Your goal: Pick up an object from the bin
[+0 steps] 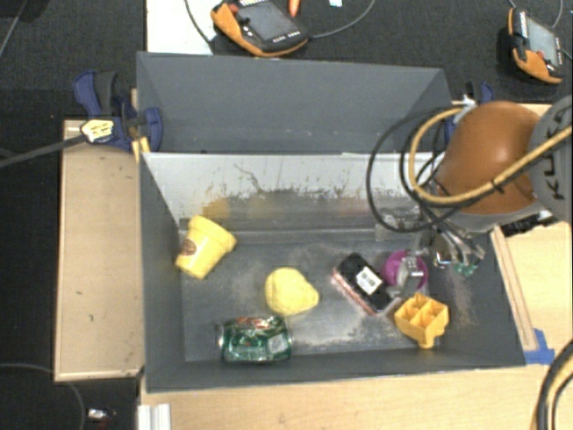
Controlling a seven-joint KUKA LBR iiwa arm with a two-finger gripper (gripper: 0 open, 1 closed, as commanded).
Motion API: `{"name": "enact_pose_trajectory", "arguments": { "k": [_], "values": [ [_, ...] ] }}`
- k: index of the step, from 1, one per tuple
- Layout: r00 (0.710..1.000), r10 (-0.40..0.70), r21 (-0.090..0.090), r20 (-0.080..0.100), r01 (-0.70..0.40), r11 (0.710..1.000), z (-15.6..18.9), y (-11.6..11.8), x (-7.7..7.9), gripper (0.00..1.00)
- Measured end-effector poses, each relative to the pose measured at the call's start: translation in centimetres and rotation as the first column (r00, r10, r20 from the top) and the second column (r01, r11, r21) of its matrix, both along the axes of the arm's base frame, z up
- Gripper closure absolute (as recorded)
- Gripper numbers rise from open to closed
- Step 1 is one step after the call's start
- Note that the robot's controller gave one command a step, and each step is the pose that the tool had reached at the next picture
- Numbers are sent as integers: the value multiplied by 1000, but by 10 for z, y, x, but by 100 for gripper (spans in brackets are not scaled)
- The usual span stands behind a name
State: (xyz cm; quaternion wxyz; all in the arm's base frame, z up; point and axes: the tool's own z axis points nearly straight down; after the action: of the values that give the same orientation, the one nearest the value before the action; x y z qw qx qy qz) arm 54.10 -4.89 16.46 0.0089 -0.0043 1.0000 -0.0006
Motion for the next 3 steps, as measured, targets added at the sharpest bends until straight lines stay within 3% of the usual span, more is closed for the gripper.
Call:
{"name": "enact_pose_trajectory", "arguments": {
  "k": [1, 2, 3],
  "values": [
    [978, 209, -3, -3, -209, 978, 77, 2, 12, 0],
    [986, 167, -2, -8, -167, 986, -16, -2, 13, 0],
    [947, 320, -11, 12, -320, 947, 19, 35, -1, 0]
  ]
}}
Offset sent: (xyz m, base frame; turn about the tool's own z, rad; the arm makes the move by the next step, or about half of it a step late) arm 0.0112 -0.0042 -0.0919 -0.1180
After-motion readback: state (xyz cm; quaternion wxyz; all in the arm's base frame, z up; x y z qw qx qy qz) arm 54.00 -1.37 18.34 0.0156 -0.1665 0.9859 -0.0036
